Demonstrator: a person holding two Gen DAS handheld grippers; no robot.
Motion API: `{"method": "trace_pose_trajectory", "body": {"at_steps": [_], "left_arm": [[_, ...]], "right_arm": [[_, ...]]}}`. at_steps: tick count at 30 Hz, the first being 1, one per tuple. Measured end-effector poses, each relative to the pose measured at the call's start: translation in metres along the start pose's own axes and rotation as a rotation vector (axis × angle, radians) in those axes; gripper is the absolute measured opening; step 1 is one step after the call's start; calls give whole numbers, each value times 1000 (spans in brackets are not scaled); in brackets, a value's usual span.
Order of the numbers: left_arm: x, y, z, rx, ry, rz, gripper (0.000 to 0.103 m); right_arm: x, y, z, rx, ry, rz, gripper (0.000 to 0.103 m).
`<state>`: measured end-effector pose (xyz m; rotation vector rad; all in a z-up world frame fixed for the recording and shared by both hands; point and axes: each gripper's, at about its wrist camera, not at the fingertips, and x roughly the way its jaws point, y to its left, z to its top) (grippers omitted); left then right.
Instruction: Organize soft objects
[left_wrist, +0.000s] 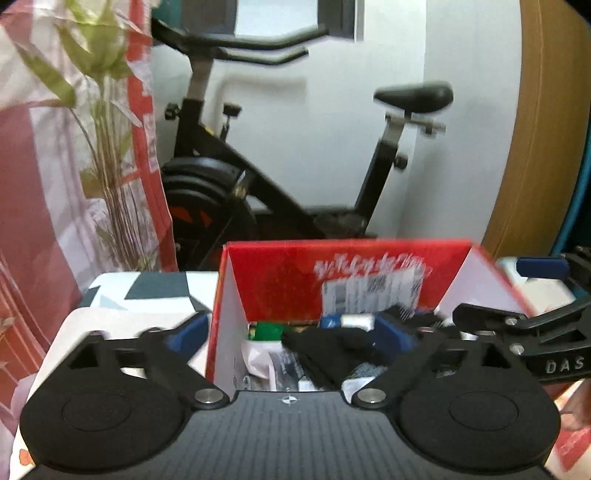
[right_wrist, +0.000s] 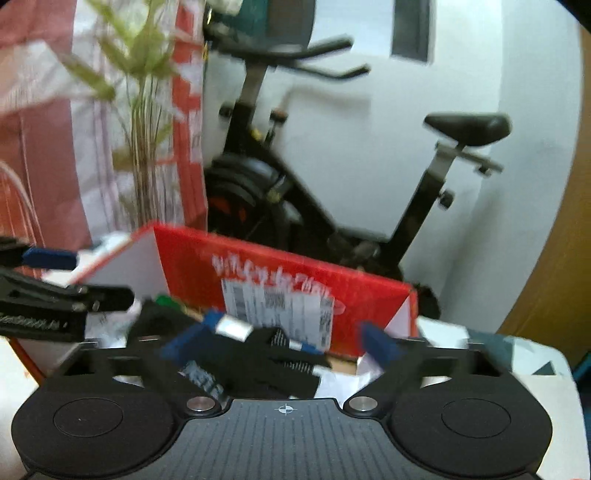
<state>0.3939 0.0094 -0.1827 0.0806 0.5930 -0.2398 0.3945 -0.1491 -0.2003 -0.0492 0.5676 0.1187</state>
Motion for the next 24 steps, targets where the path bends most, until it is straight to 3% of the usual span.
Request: {"method": "trace_pose_trajectory", "body": {"at_steps": [4, 10, 16, 20, 24], "left_arm": [[-43, -2, 9, -17, -80, -10, 103], [-109, -27, 18, 25, -193, 132, 103], [-164, -33, 27, -23, -196, 123, 103], [-208, -35, 22, -46, -211, 88, 103], [-251, -43, 7, -56, -264, 149, 103]], "right_arm": [[-35, 3, 11, 3, -71, 2, 103], [-86, -6, 25, 85, -109, 29, 103], [-142, -13, 33, 154, -103, 52, 103], [-190, -8, 26, 131, -164, 38, 103], [-237, 2, 12, 97, -216, 20, 103]]}}
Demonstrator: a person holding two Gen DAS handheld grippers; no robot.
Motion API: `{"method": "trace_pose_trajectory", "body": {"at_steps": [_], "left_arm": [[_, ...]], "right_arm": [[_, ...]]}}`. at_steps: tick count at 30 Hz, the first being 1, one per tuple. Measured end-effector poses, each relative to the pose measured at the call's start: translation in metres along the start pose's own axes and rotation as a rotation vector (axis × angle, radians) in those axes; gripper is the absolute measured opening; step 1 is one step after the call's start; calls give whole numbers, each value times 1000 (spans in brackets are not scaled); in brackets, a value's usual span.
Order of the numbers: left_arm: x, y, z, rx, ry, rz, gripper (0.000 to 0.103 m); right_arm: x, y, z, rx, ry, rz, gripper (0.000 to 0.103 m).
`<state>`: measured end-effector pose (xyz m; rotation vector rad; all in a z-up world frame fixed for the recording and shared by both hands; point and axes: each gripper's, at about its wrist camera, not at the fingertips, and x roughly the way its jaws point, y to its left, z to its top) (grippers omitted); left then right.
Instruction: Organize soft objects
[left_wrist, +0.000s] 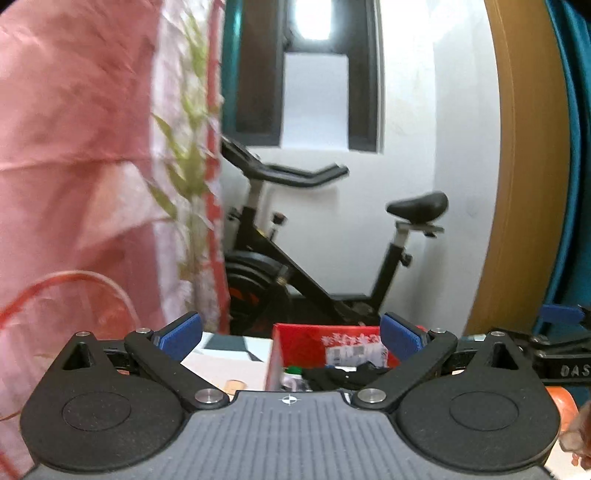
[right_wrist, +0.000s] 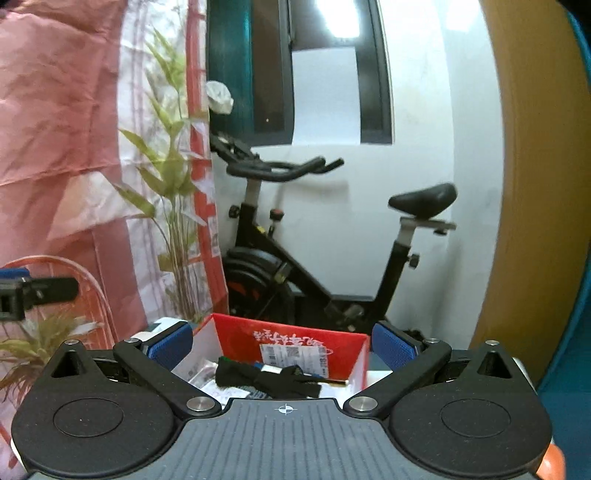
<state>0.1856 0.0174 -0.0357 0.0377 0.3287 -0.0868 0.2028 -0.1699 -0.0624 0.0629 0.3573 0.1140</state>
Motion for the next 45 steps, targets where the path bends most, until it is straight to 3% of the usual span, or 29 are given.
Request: {"method": "trace_pose_trajectory", "body": {"at_steps": [6, 9, 14, 19, 23, 29, 45], "left_arm": [[-68, -4, -5, -30, -43, -5, 103], [-91, -8, -12, -15, -43, 5, 103], [-111, -10, -16, 0, -58, 59, 103], [-123, -12, -9, 11, -78, 89, 103], [-134, -11, -10, 12, -73, 80, 103], [-143, -8, -12, -1, -68, 78, 103], [-153, -11, -14, -7, -69, 57, 103]], "right_arm": [[-69, 24, -10, -72, -55, -69, 103], [-93, 35, -21, -94, -81, -60, 103], [-113, 32, -18, -29, -97, -4, 103], [-143, 25, 4, 22, -186, 6, 103], [-166, 30, 17, 16, -206, -16, 103], [-185, 41, 22, -3, -171, -16, 103], [-188, 45, 18, 24, -149, 11, 103]]}}
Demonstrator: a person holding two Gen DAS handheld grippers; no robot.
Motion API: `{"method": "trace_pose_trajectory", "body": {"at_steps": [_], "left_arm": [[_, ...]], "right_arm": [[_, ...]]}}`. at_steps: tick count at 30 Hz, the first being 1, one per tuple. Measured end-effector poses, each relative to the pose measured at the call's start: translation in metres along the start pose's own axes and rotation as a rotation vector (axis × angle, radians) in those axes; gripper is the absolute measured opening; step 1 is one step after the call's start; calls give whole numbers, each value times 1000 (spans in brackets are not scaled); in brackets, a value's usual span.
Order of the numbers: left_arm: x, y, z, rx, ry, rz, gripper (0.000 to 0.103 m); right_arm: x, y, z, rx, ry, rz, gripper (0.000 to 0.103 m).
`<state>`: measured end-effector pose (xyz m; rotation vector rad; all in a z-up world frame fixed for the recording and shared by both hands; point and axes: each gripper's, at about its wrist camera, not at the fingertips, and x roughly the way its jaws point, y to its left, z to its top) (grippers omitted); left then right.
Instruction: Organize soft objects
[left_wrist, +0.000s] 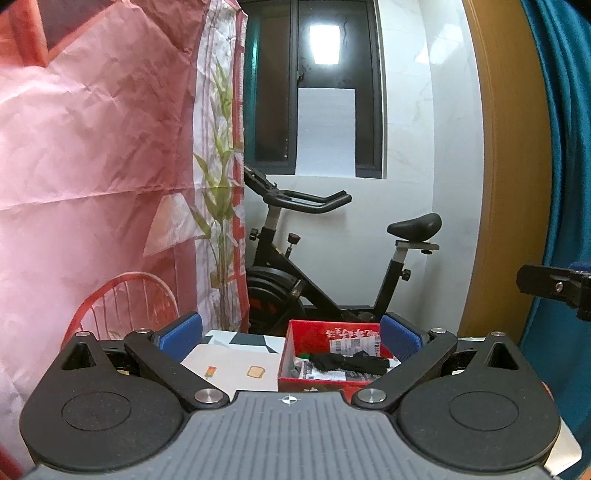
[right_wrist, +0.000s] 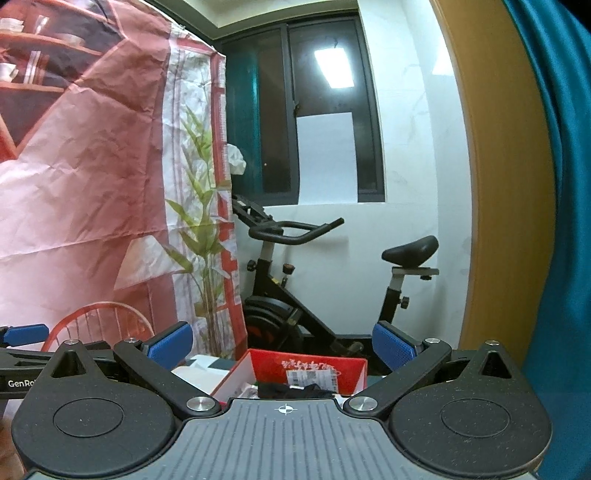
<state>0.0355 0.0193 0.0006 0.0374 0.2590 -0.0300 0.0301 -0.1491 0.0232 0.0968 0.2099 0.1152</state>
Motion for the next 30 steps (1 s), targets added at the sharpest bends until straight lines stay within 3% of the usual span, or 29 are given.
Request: {"method": "trace_pose_trajectory", "body": {"at_steps": [30], "left_arm": [[-3, -2, 0, -5, 8, -6, 103]], "right_arm": [[-1, 1, -3, 16, 9, -12, 103]]}}
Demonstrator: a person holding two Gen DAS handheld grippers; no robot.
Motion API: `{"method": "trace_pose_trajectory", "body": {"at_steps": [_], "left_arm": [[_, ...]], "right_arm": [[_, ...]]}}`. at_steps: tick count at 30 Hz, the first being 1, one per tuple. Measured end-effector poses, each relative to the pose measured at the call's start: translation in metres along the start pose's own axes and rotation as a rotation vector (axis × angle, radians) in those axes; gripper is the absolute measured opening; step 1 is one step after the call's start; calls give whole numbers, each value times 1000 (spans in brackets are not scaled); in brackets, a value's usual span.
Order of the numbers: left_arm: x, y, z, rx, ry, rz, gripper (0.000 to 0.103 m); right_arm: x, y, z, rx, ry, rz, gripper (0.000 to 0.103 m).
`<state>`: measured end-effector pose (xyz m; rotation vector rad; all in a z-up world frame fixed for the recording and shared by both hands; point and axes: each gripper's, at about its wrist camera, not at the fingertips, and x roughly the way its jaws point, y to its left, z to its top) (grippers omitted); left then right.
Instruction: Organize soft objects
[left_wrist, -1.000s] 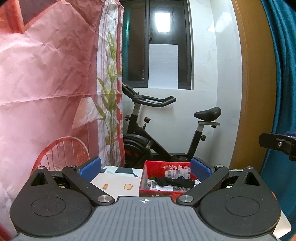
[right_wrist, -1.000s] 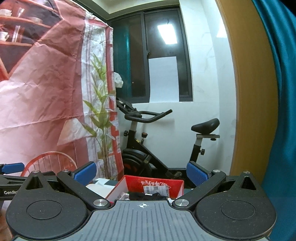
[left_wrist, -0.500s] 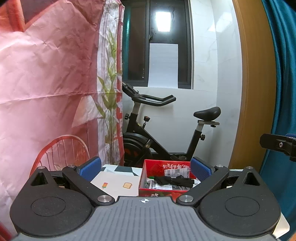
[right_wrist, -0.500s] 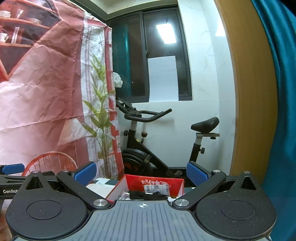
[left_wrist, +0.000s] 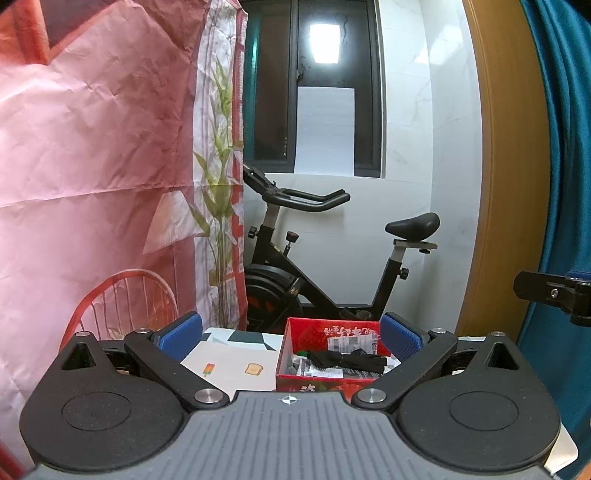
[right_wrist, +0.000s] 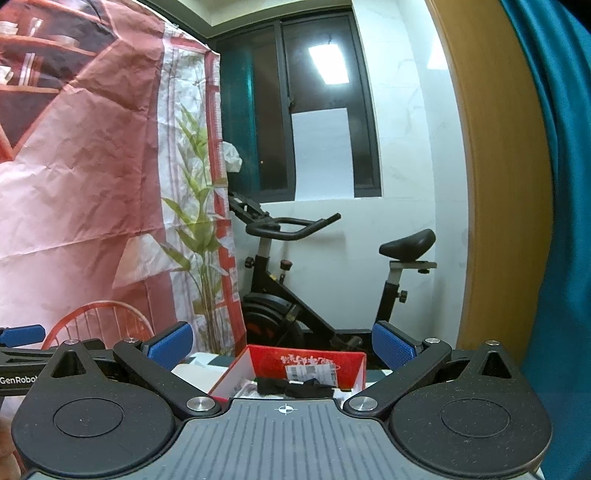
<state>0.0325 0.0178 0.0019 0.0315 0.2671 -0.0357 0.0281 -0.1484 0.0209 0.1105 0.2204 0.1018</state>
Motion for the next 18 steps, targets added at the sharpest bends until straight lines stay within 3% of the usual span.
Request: {"method": "trace_pose_trajectory", "body": {"at_steps": [18], "left_arm": [[-7, 1, -2, 3, -27, -7, 103]], "right_arm": [[5, 3, -2, -6, 11, -18, 103]]}}
